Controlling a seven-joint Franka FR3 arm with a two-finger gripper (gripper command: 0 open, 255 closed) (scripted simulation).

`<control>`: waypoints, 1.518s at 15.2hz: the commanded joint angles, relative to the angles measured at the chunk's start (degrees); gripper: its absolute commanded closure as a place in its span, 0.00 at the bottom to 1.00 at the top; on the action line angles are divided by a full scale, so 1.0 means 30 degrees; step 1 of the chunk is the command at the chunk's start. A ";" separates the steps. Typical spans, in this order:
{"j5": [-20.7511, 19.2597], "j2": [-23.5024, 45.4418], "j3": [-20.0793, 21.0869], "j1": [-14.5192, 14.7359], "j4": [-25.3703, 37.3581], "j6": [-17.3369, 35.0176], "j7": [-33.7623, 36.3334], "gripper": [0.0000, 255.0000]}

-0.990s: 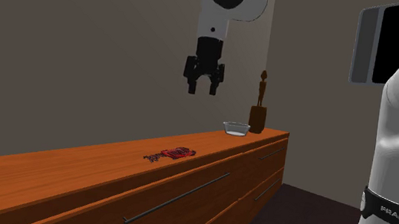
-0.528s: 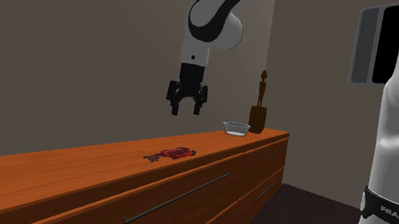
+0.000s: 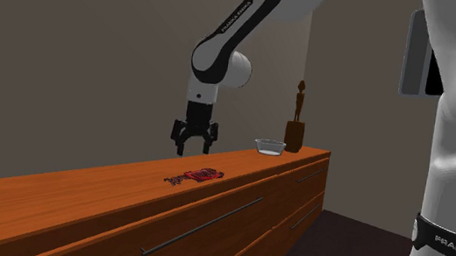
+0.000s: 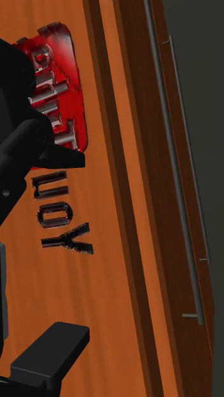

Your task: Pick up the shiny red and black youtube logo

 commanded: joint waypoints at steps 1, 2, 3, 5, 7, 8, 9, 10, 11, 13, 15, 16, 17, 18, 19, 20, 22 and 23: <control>-0.0060 0.1613 -0.0025 0.0127 0.1134 0.0443 0.0320 0.00; -0.0055 0.2368 -0.0056 0.0155 0.1715 0.0600 0.0394 0.00; -0.0046 0.3124 -0.0082 0.0181 0.2320 0.0734 0.0463 0.00; -0.0008 0.4640 -0.0131 0.0233 0.3609 0.0930 0.0581 0.00; -0.0010 0.5380 -0.0167 0.0267 0.4110 0.1158 0.0632 0.00; -0.0033 0.5577 -0.0186 0.0281 0.4127 0.1337 0.0647 0.00; -0.0055 0.5777 -0.0206 0.0295 0.4149 0.1515 0.0663 0.00; -0.0078 0.5978 -0.0225 0.0310 0.4175 0.1691 0.0678 0.00; -0.0101 0.6179 -0.0245 0.0325 0.4198 0.1868 0.0693 0.00; -0.0143 0.6597 -0.0286 0.0355 0.4278 0.2206 0.0721 0.00; -0.0155 0.6716 -0.0298 0.0364 0.4301 0.2303 0.0729 0.00; -0.0160 0.6724 -0.0298 0.0392 0.4325 0.2286 0.0759 1.00; -0.0159 0.6727 -0.0298 0.0386 0.4344 0.2269 0.0751 1.00; -0.0159 0.6731 -0.0298 0.0386 0.4345 0.2273 0.0751 1.00; -0.0160 0.6725 -0.0298 0.0391 0.4336 0.2275 0.0758 1.00; -0.0160 0.6730 -0.0298 0.0391 0.4345 0.2271 0.0757 1.00; -0.0159 0.6722 -0.0297 0.0388 0.4336 0.2273 0.0755 1.00; -0.0160 0.6729 -0.0298 0.0393 0.4338 0.2277 0.0759 1.00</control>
